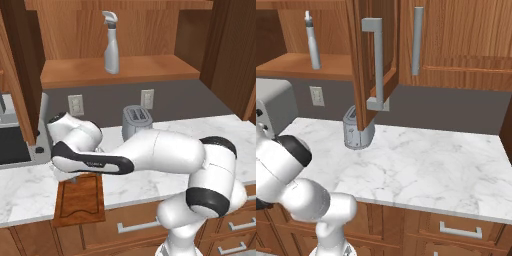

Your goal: Move the cutting board and knife to the sink. Then move spray from the cabinet to the counter.

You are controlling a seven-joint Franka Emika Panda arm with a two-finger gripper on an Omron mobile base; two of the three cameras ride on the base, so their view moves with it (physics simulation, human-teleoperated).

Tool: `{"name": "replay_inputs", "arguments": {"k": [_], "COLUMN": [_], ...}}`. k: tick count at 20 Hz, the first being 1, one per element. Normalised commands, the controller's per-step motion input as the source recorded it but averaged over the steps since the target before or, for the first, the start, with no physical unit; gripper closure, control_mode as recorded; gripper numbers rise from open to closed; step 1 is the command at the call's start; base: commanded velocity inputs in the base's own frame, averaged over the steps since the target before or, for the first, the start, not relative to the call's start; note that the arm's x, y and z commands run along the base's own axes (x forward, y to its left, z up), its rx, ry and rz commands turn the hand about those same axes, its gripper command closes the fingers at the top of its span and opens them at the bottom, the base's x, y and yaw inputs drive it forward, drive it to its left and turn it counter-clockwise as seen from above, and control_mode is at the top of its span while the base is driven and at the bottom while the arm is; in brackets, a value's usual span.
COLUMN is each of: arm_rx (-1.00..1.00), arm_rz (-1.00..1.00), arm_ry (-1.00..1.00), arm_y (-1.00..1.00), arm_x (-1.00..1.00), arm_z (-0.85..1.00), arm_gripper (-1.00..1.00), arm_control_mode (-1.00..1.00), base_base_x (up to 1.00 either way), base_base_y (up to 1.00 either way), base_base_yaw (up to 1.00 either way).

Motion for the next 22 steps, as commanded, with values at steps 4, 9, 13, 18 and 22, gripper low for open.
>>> {"name": "replay_inputs", "arguments": {"k": [4, 9, 13, 18, 22], "arm_rx": [-0.13, -0.09, -0.12, -0.19, -0.20], "arm_rz": [0.21, 0.29, 0.25, 0.23, 0.26], "arm_ry": [0.00, 0.00, 0.01, 0.04, 0.04], "arm_y": [0.00, 0.00, 0.05, 0.18, 0.05], "arm_x": [-0.71, -0.27, -0.35, -0.46, -0.44], "arm_z": [0.00, -0.01, 0.06, -0.02, -0.03], "arm_gripper": [-1.00, -1.00, -1.00, -1.00, -1.00], "arm_control_mode": [-1.00, -1.00, -1.00, -1.00, -1.00], "base_base_x": [0.00, 0.00, 0.00, 0.00, 0.00], "base_base_y": [0.00, 0.00, 0.00, 0.00, 0.00], "base_base_yaw": [0.00, 0.00, 0.00, 0.00, 0.00]}}
